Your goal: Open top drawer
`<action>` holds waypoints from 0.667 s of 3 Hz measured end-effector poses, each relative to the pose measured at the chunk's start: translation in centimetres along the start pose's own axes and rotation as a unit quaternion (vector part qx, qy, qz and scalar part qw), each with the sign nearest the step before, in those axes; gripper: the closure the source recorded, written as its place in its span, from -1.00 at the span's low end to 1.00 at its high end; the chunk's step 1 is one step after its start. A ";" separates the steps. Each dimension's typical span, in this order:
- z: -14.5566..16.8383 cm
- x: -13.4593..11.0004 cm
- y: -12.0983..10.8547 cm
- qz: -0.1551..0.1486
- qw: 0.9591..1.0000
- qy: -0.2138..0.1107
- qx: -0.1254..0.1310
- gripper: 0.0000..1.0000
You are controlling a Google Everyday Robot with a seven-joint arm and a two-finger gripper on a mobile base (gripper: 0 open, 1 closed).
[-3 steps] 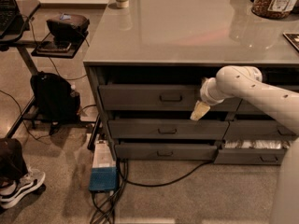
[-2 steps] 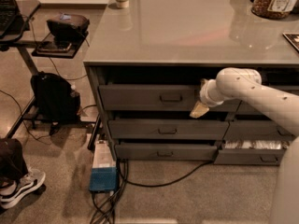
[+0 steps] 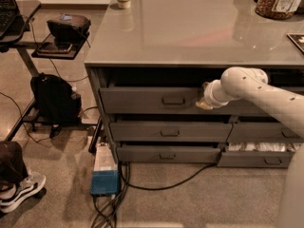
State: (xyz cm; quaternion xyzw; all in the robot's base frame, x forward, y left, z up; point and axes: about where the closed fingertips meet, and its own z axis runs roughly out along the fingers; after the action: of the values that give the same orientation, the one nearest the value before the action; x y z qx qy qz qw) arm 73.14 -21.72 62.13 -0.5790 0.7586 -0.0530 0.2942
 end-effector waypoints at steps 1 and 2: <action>-0.6 -0.3 -0.3 0.000 1.000 0.000 0.000 0.79; -1.3 -0.5 0.1 -0.001 1.000 -0.003 -0.007 1.00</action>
Offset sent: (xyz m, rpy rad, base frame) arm -0.1328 -0.0230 0.0102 -0.1891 0.0305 0.5960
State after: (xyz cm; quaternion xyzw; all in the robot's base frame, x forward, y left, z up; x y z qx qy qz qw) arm 72.50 -21.58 63.36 -0.5818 0.7576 -0.0465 0.2922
